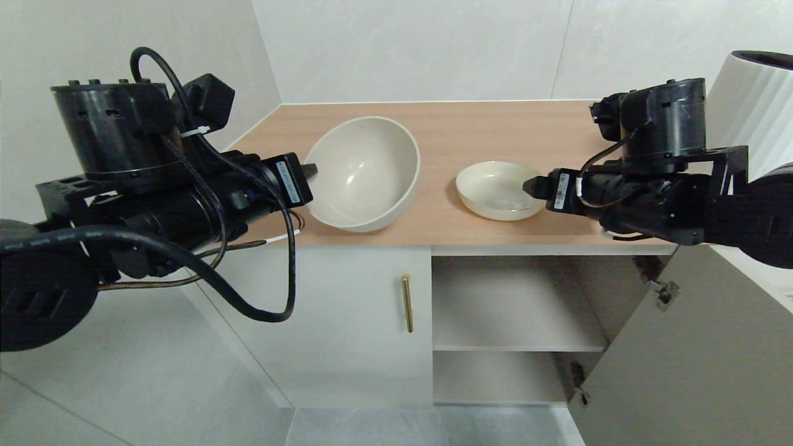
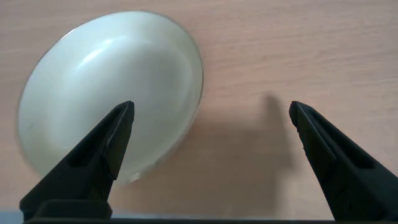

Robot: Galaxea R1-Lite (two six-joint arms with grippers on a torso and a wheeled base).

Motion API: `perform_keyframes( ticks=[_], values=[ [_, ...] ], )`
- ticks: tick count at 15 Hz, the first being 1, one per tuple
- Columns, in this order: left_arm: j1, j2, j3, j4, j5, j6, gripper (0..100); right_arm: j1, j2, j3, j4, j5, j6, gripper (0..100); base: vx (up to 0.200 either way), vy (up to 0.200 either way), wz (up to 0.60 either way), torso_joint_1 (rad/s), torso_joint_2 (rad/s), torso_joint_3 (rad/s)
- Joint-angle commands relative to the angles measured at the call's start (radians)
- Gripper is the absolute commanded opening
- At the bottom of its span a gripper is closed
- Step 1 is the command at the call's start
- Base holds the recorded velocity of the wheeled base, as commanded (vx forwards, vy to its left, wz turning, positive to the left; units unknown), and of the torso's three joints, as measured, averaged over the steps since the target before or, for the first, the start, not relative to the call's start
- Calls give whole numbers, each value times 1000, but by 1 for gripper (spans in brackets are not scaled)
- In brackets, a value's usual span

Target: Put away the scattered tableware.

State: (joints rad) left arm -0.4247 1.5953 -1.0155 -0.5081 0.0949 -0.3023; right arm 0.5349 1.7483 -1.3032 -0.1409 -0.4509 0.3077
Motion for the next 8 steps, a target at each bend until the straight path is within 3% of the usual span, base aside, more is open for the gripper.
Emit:
perform_keyframes(
  ticks=[1,4,5,8],
  values=[
    [0,-18,6,-1,0,0,0,0,39,-16,0,-5,4,100,0,0,0,0,0,0],
    [0,-18,6,-1,0,0,0,0,53,-16,-45,-12,7,100,0,0,0,0,0,0],
    [0,-20,6,-3,0,0,0,0,53,-14,-57,-12,5,0,0,0,0,0,0,0],
    [0,-18,8,-3,0,0,0,0,62,-16,-59,-8,7,0,0,0,0,0,0,0]
  ],
)
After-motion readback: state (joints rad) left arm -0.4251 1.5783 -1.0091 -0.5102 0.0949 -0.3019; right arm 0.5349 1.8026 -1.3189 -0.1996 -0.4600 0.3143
